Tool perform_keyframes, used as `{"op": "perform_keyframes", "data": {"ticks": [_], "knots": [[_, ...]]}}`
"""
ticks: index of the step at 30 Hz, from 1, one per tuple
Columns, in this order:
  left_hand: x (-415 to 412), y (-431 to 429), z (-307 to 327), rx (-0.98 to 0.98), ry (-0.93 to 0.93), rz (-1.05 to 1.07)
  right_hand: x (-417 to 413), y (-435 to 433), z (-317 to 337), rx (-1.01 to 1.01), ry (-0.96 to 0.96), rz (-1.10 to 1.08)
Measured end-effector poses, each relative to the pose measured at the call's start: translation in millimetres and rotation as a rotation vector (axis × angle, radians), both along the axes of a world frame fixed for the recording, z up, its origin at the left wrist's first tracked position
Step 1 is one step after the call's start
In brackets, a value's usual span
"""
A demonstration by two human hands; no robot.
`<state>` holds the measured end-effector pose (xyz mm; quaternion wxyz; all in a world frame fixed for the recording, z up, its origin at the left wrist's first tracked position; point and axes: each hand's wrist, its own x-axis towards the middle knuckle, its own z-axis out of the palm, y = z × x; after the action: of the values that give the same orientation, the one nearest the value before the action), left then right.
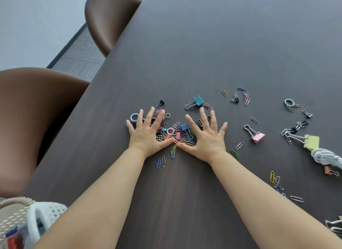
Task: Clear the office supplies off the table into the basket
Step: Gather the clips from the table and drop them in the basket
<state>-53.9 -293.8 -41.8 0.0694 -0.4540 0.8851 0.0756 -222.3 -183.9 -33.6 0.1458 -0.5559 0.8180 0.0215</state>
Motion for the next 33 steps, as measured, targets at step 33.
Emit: {"op": "perform_keyframes", "data": {"ticks": [33], "knots": [[106.0, 145.4, 82.9, 0.055, 0.58, 0.132, 94.5, 132.9, 77.2, -0.419, -0.456, -0.272]]}}
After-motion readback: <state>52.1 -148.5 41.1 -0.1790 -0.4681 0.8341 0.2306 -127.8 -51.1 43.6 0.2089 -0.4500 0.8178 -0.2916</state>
